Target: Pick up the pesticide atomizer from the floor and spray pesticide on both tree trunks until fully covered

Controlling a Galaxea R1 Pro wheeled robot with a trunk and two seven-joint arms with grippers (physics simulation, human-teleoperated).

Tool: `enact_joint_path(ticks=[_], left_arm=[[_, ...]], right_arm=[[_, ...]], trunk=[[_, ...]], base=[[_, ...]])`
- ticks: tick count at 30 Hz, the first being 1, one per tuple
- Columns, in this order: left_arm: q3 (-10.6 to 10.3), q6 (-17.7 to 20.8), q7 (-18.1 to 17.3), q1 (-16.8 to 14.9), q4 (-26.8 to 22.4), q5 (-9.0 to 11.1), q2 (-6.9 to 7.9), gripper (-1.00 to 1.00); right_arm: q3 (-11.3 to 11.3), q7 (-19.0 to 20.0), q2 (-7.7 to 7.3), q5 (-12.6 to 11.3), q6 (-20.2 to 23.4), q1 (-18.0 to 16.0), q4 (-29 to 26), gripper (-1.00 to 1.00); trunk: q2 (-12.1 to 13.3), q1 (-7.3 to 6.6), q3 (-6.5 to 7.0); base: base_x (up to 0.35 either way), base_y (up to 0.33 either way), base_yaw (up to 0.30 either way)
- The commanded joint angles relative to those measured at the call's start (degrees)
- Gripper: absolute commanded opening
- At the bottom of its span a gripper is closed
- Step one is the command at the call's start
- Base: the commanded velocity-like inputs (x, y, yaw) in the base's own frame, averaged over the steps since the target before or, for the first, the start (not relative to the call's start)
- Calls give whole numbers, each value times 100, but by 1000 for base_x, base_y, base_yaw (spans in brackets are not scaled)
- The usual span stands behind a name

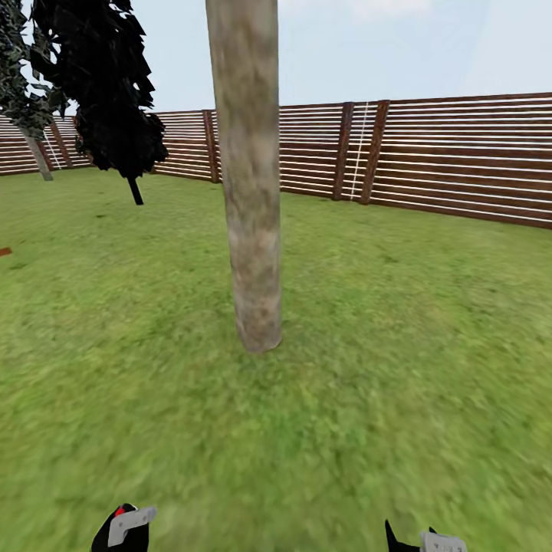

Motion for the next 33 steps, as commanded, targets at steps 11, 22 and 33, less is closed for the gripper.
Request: enact_joint_path(ticks=[11,22,33], left_arm=[[0,0,0,0,-1,1,0,-100],[-58,98,-95,-80,-21,-90,-14,-100],[-162,2959,-3181,-762,-967,-2143,-51,-100]], right_arm=[[-1,0,25,0,0,0,0,100],[1,16,38,8,-1,3,-61,100],[144,1259,745,3710,2670,-1481,-1837,100]], trunk=[[0,0,-27],[0,0,-27],[0,0,-27]], base=[[339,11,135],[55,24,1],[0,0,0]])
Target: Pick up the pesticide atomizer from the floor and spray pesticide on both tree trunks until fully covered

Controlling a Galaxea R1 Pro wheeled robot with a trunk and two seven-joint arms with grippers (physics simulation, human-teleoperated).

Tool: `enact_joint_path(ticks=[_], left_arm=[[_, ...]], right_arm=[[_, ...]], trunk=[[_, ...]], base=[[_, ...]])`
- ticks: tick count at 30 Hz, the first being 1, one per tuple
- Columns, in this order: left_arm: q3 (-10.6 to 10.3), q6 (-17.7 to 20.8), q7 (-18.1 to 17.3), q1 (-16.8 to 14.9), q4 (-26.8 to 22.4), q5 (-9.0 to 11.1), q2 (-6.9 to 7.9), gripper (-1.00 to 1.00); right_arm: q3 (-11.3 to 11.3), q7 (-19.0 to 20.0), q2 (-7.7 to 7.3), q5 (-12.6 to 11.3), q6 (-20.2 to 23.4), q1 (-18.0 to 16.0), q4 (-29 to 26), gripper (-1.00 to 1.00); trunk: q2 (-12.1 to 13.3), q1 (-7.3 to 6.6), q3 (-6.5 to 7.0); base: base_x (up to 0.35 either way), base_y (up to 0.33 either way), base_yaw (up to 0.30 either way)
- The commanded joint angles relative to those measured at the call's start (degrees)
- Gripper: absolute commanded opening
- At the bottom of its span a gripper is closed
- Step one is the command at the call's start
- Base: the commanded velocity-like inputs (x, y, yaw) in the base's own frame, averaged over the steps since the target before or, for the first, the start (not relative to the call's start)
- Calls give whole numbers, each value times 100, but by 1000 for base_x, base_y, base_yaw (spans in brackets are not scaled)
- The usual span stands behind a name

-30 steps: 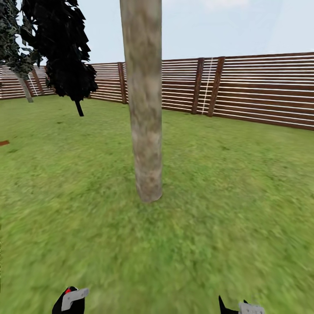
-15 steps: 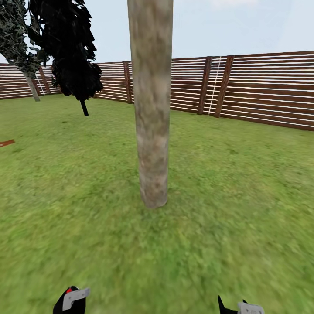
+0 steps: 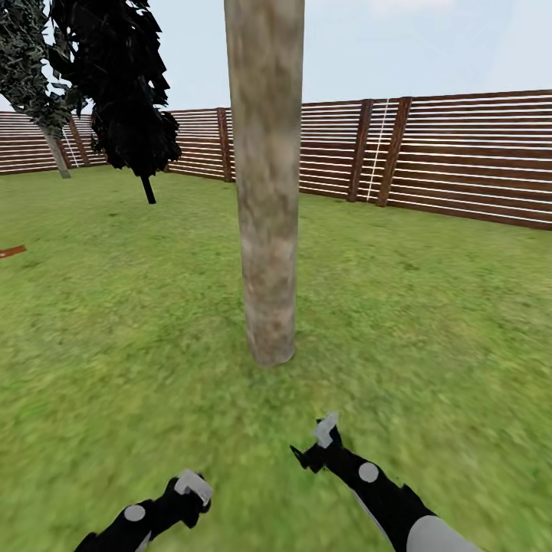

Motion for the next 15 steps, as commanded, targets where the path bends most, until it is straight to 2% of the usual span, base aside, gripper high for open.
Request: enact_joint_path(ticks=[1,3,5,7,8,10,14,15], left_arm=[[5,128,-202,-45,-11,-277,-12,-100],[14,456,-528,-86,-18,-950,-24,-100],[17,709,-870,-97,-56,-1356,-9,-100],[12,788,-1174,-100,-131,-1491,5,-100],[6,799,-1278,-100,-150,-1520,13,-100],[9,809,-1509,-101,-167,-1714,10,-100],[18,824,-1624,-101,-290,-2094,-106,-100],[14,877,-2048,-101,-562,-2259,-176,-100]], right_arm=[[-3,390,111,288,209,-100,-25,100],[-1,1029,204,502,451,-261,-68,100],[-1,1705,233,559,522,-360,-210,100],[-1,2129,241,579,544,-388,-285,100],[-1,2208,239,583,547,-392,-298,100],[-5,2286,236,589,554,-397,-306,100],[-7,2512,211,605,556,-397,-302,100],[-3,2811,208,683,564,-404,-307,-100]], trunk=[[0,0,-1],[0,0,-1],[0,0,-1],[0,0,-1],[0,0,-1],[0,0,-1],[0,0,-1],[0,0,-1]], base=[[0,0,0],[0,0,0],[0,0,0],[0,0,0],[0,0,0],[0,0,0],[0,0,0],[0,0,0]])
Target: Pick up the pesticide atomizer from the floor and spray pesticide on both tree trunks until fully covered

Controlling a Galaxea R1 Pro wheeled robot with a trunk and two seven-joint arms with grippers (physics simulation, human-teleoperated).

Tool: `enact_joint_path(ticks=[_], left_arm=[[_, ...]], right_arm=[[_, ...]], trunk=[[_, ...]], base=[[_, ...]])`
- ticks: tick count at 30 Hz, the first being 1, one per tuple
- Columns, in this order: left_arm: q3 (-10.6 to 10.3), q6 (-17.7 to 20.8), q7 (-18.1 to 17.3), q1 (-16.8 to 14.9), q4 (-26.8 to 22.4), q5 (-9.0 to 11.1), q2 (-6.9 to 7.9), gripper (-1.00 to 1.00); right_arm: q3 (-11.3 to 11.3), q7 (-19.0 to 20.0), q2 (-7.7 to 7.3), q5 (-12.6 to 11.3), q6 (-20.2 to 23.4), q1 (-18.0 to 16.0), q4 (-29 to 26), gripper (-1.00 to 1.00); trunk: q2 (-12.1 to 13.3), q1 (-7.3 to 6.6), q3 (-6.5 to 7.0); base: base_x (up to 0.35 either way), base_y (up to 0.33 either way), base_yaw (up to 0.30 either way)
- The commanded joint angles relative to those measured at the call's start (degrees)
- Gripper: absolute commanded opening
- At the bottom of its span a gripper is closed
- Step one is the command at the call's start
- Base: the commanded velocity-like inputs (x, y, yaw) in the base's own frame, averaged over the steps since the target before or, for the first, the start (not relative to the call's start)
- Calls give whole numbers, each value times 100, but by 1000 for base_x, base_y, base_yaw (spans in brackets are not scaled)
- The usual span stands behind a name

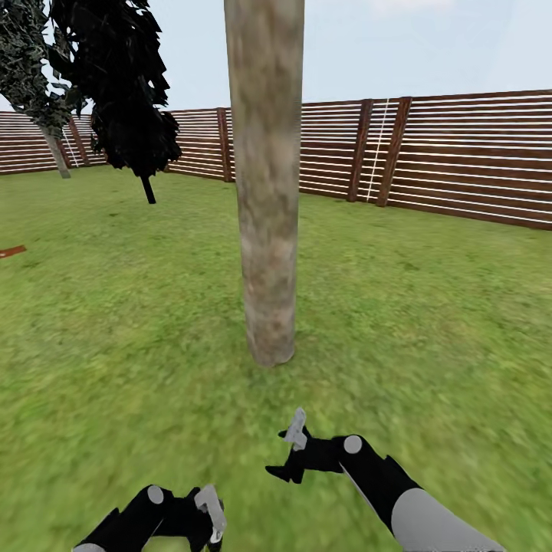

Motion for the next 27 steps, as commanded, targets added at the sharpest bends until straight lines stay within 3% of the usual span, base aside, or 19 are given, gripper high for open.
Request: enact_joint_path(ticks=[1,5,10,15,27], left_arm=[[-10,108,-188,1,-192,-144,-57,-100],[-10,300,-259,1,-350,-441,-189,-100],[-11,323,-272,-31,-389,-732,-434,-100],[-11,326,-297,-130,-441,-776,-703,-100],[-2,332,-308,-223,-443,-758,-884,-100]], right_arm=[[1,67,0,164,4,-2,4,-100],[1,396,2,292,10,-2,0,-100],[1,489,14,446,11,-2,-1,-100],[1,519,25,621,11,-2,-1,-100],[10,651,35,627,5,-2,-1,-100]], trunk=[[0,0,-1],[0,0,-1],[0,0,-1],[0,0,-1],[0,0,-1]], base=[[0,0,0],[0,0,0],[0,0,0],[0,0,0],[0,0,0]])
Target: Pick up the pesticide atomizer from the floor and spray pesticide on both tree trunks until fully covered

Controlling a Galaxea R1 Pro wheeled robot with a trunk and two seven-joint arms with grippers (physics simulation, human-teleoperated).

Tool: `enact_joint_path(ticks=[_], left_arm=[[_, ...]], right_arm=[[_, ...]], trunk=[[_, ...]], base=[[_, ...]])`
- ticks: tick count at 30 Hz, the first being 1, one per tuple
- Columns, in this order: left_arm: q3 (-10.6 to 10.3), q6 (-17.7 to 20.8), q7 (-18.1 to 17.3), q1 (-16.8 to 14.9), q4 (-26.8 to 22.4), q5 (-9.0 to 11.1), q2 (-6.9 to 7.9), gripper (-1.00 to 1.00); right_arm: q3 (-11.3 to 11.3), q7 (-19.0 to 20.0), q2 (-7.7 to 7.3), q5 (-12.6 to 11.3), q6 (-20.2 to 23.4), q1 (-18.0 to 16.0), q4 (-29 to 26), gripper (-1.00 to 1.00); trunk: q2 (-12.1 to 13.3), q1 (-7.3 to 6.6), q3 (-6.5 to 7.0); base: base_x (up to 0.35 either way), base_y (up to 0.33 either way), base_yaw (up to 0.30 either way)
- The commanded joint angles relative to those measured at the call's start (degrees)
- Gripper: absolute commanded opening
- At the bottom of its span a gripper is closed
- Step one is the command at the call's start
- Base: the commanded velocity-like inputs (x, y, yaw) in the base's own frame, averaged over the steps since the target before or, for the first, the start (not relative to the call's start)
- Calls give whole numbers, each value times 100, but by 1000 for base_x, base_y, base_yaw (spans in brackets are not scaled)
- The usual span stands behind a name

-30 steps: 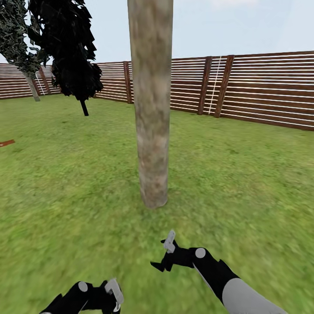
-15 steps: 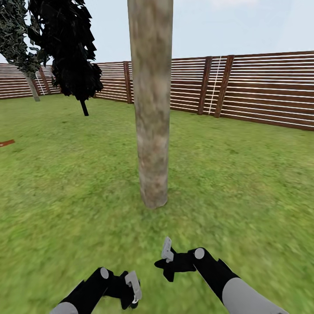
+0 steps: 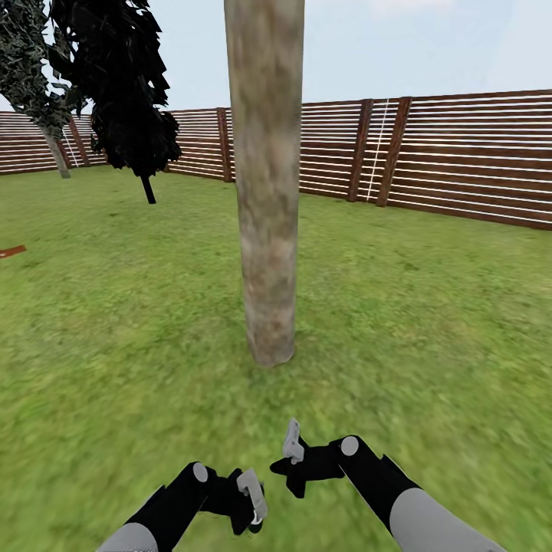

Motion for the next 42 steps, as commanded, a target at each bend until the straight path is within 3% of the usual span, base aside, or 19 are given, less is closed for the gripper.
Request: enact_joint_path(ticks=[1,25,30,42], left_arm=[[0,-2,0,-6,0,5,-8,-100],[33,-70,0,-22,-57,71,-140,-100],[52,-70,0,-22,-199,292,-139,-100],[52,-79,0,-13,-193,316,-138,-100]], right_arm=[[0,0,0,0,-1,0,0,-100],[9,0,0,2,-3,0,18,-100],[9,0,0,1,-3,0,18,-100],[9,2,0,4,-11,0,20,-100]], trunk=[[0,0,0],[0,0,0],[0,0,0],[0,0,0]], base=[[0,0,0],[0,0,0],[0,0,0],[0,0,0]])
